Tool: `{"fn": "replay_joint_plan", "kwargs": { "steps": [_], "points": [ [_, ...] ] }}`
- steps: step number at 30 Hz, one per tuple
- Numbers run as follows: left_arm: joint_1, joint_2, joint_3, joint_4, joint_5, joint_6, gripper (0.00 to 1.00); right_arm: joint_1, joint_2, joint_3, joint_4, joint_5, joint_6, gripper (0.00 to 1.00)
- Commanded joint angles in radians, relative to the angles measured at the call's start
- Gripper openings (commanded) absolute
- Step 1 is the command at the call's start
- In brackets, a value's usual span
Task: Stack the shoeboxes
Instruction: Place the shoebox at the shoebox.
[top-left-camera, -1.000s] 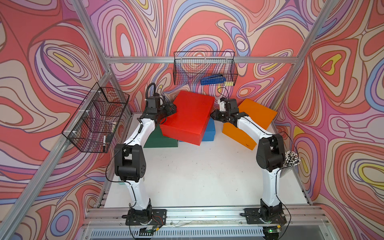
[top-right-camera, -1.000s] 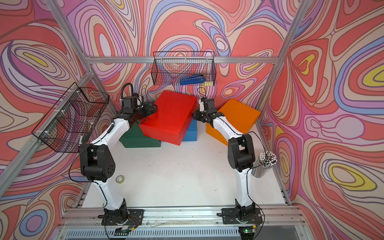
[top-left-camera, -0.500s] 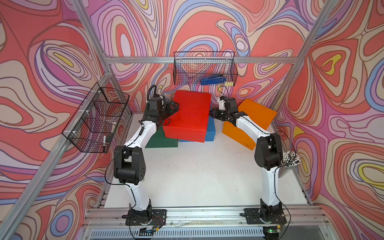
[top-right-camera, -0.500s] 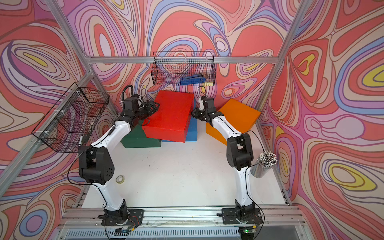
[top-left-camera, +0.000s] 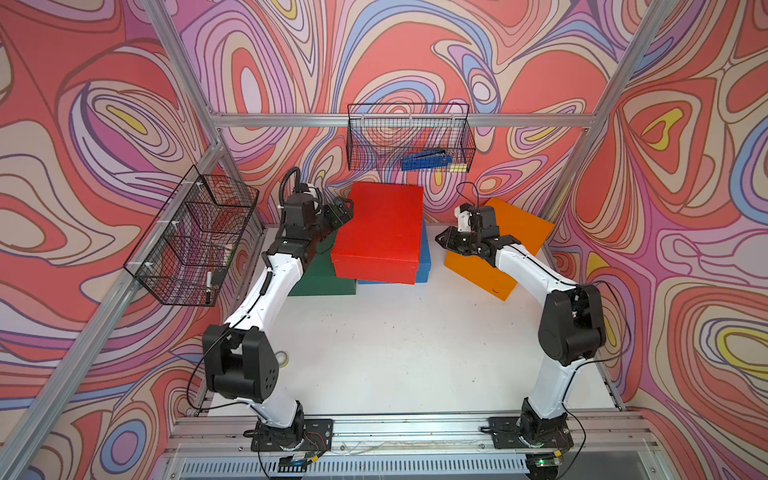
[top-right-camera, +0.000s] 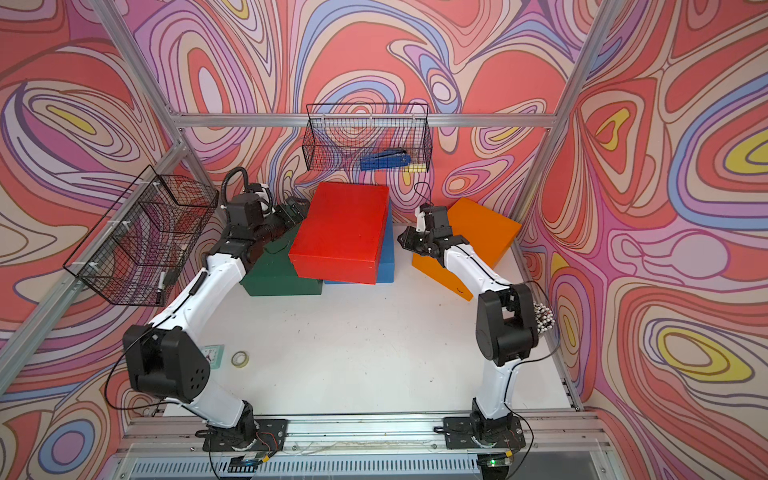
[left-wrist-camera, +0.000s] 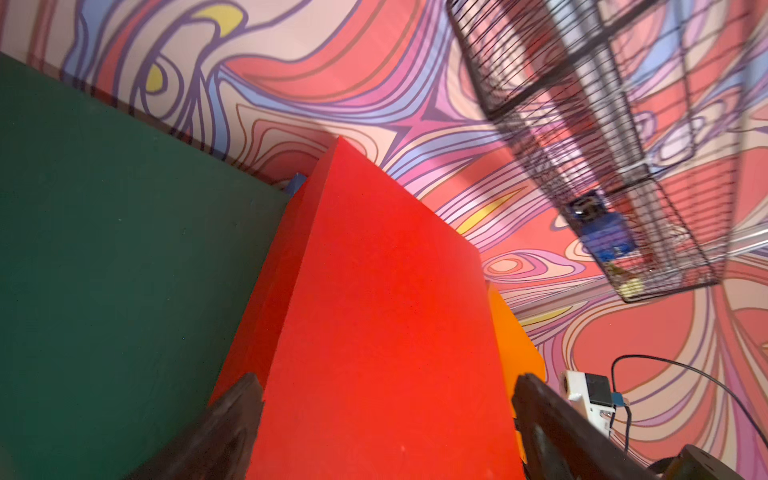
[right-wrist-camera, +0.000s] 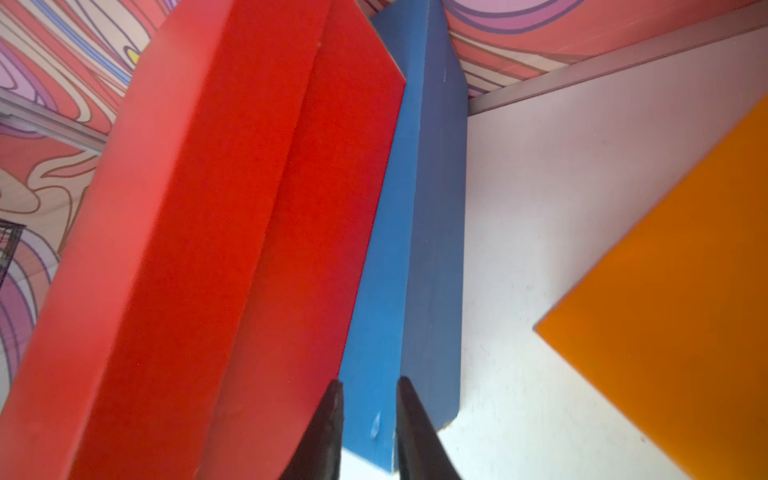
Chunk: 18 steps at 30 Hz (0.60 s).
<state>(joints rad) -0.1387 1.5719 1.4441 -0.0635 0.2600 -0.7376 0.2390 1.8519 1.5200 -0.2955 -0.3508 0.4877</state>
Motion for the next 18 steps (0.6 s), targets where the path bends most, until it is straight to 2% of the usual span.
{"fn": "replay_joint_plan", "kwargs": {
  "steps": [1,9,18],
  "points": [
    [-0.006,-0.097,-0.074,-0.033,-0.047,0.020,0.97,0.004,-0.073,-0.076,0.001,0.022,-0.020,0.25],
    [-0.012,-0.194,-0.256,-0.040,-0.049,-0.011,0.95,0.003,-0.148,-0.180,0.019,-0.029,-0.015,0.20],
    [-0.053,-0.107,-0.239,0.000,0.027,-0.024,1.00,0.003,-0.097,-0.174,0.035,-0.078,-0.018,0.20]
  ]
}}
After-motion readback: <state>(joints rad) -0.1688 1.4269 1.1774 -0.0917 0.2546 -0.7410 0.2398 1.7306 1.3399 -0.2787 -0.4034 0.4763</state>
